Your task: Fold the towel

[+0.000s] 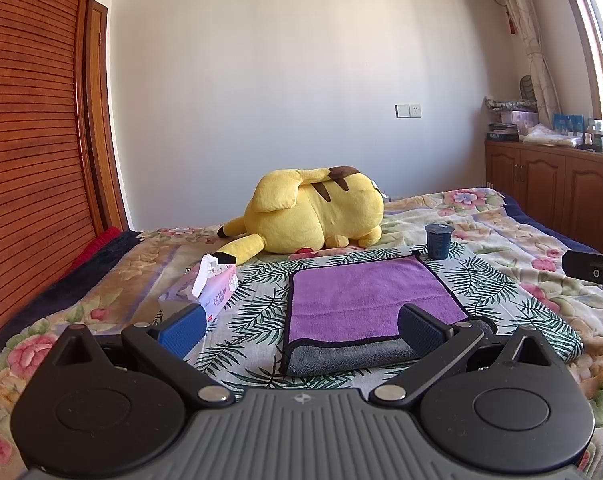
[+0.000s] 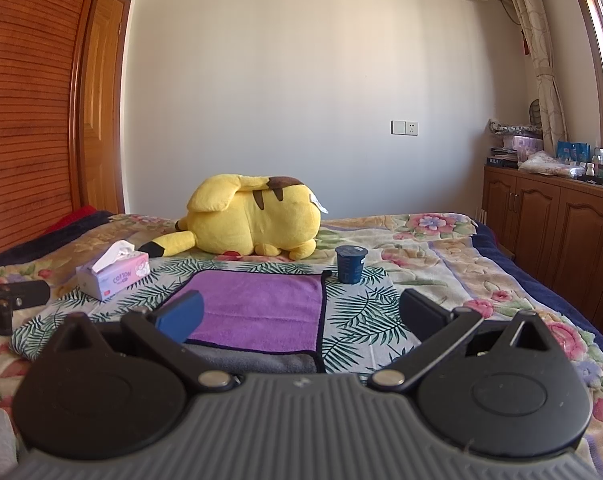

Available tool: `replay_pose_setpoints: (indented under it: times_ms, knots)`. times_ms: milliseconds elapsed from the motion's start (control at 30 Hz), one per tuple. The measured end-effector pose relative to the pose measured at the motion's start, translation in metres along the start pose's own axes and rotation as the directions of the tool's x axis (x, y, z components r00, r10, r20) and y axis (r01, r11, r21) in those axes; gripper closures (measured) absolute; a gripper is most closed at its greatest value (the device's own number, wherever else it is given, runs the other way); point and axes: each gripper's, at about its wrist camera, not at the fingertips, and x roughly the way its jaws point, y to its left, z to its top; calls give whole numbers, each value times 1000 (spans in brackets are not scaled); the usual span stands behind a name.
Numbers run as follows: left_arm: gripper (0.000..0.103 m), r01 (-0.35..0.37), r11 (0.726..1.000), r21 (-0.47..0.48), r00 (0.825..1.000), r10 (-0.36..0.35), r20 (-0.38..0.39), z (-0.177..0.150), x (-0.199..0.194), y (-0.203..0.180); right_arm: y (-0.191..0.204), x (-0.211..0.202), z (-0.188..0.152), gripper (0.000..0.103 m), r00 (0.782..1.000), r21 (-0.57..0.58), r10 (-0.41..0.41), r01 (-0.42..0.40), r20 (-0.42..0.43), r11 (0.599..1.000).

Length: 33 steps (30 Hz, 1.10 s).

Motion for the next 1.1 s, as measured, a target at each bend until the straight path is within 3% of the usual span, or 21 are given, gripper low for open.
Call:
replay_pose_setpoints:
  times_ms: [1100]
  knots:
    - [16,1,1000,2,1000,-1,-2,-1,-2,2,-1,1,0,0,1000,0,1,-1,-2,1000]
